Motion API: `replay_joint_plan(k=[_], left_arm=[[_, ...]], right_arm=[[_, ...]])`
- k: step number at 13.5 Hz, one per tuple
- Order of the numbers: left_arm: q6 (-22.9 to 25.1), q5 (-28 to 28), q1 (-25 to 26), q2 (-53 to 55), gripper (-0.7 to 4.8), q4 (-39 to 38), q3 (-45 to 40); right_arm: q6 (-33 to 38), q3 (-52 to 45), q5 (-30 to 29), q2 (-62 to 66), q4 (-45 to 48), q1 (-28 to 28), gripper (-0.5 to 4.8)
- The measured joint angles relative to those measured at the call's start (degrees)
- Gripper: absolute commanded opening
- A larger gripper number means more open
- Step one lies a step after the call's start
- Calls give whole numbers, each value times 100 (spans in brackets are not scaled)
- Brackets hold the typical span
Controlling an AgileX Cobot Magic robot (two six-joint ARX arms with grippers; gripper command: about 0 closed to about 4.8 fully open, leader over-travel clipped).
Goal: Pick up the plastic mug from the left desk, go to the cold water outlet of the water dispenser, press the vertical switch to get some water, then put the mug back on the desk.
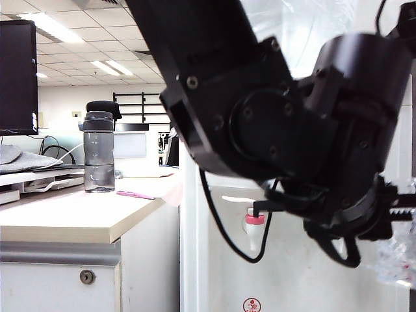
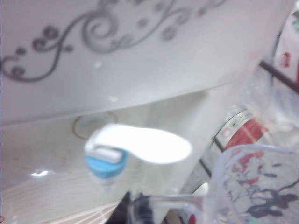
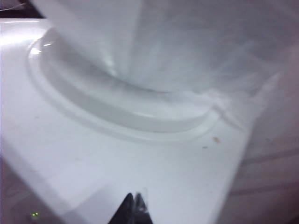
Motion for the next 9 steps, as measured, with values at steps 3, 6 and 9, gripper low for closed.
replay_joint_plan(k=[3, 6, 9], left_arm=[[0, -76, -76, -103, -6, 2, -9], [0, -151, -151, -232, -6, -20, -13], [0, -227, -225, -417, -6, 7, -11]], right_arm=[[17, 153, 11, -72, 4, -42, -1], [59, 247, 35, -168, 11, -61, -1], [107, 306, 181, -380, 17, -68, -1]])
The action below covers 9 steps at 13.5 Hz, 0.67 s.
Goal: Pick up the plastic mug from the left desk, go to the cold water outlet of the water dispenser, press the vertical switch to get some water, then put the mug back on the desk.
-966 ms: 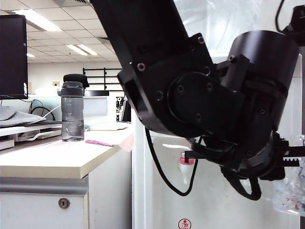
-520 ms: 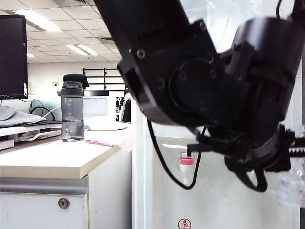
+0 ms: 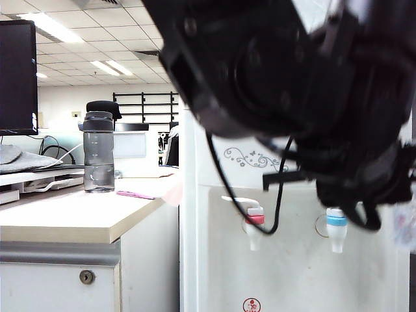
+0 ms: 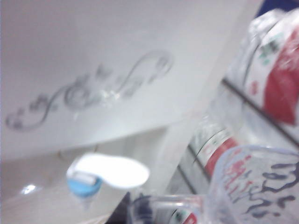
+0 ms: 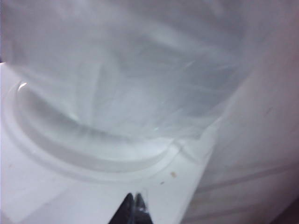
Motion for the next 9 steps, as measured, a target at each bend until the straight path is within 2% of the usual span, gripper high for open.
replay_joint_plan(k=[9], left_arm=[[2, -264, -101, -557, -6, -26, -2]], right_arm=[[164, 28, 660, -942, -4, -66, -1]])
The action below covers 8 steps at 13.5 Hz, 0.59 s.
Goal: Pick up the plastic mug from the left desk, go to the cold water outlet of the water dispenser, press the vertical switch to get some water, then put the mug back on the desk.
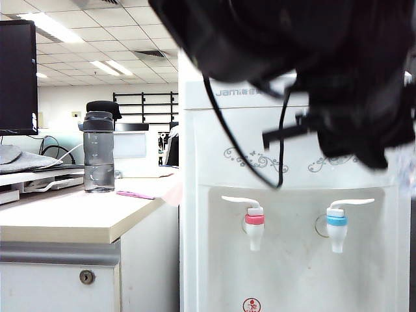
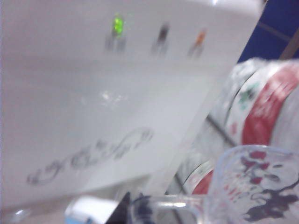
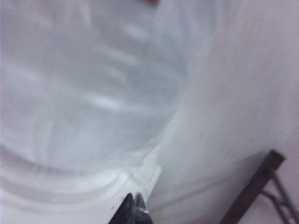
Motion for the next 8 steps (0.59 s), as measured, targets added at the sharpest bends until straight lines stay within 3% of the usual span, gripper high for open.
replay_joint_plan(k=[8], left_arm=[[240, -151, -4, -433, -6, -50, 2]], right_arm=[[136, 9, 520, -651, -66, -59, -1]])
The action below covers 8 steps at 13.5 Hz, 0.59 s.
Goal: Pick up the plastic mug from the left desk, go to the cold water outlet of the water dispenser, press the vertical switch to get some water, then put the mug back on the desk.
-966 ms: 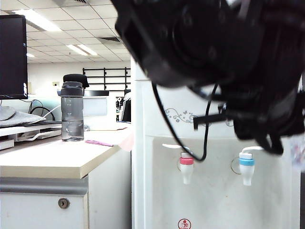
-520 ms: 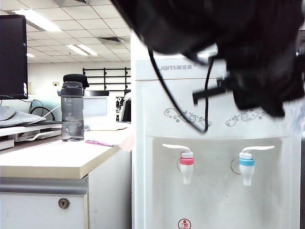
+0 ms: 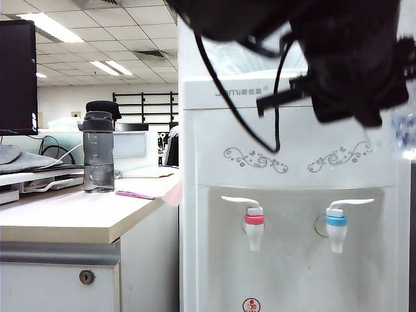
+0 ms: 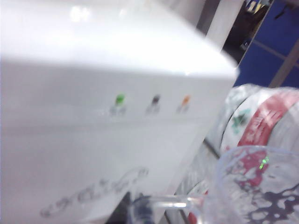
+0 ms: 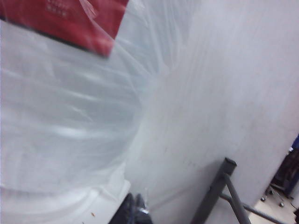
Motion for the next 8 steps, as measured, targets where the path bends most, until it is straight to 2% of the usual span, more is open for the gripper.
replay_joint_plan(k=[8], left_arm=[[330, -2, 61, -439, -6, -9, -2]], right_arm=[[195, 0, 26, -219, -85, -365, -1]])
